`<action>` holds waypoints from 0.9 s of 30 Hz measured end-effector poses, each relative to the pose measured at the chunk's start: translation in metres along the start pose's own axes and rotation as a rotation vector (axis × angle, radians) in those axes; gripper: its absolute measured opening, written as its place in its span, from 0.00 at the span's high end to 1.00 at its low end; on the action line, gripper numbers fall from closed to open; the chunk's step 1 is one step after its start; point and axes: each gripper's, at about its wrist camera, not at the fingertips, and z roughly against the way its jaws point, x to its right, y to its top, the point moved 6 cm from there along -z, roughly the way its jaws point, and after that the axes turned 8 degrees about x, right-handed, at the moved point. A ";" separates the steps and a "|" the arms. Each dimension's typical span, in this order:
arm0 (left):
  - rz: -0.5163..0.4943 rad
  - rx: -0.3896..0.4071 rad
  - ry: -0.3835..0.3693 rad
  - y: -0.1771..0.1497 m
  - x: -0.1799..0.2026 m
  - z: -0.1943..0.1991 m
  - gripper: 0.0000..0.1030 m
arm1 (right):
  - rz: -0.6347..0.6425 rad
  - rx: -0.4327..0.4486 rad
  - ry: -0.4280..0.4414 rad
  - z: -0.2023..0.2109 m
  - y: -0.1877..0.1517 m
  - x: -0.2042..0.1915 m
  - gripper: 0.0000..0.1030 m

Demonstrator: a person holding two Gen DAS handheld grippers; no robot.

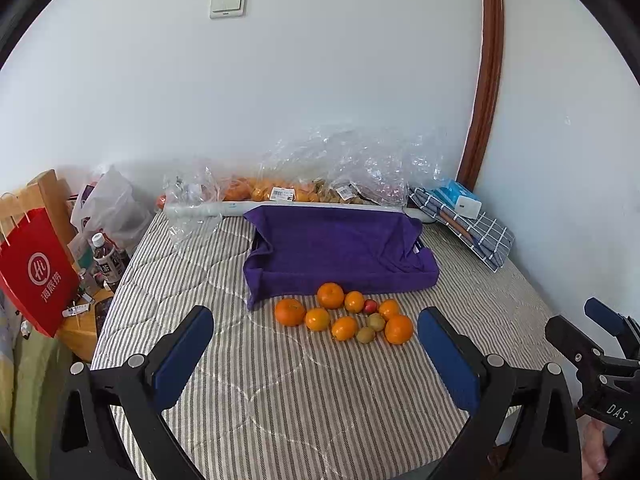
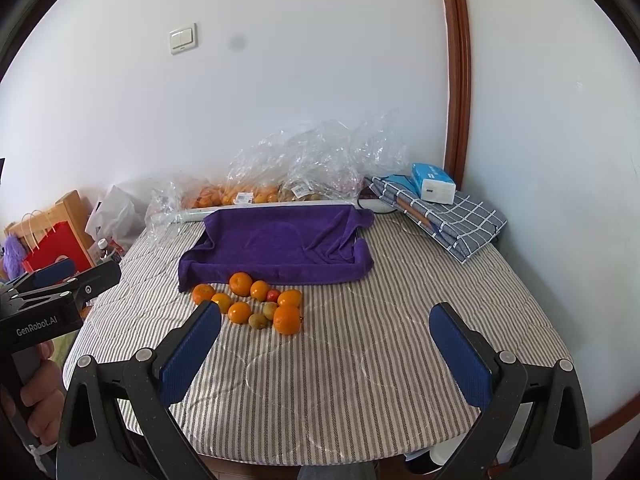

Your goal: Organize fruits

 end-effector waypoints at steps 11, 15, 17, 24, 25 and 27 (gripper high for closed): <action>0.005 0.001 -0.004 0.000 0.001 0.000 0.00 | 0.002 0.008 0.008 0.002 0.000 -0.004 0.00; 0.003 0.001 -0.003 -0.001 0.002 -0.002 0.00 | 0.003 0.009 0.014 -0.001 0.000 -0.007 0.00; 0.007 0.000 0.003 -0.001 0.003 -0.005 0.00 | 0.008 0.009 0.014 -0.004 0.000 -0.008 0.00; 0.077 -0.018 0.016 -0.007 -0.016 -0.034 0.00 | 0.034 0.004 -0.003 -0.027 -0.006 -0.012 0.00; 0.080 -0.024 0.020 -0.009 -0.019 -0.039 0.00 | 0.039 0.012 -0.006 -0.031 -0.007 -0.012 0.00; 0.081 -0.030 0.040 -0.013 -0.028 -0.049 0.00 | 0.043 0.021 -0.001 -0.041 -0.010 -0.011 0.00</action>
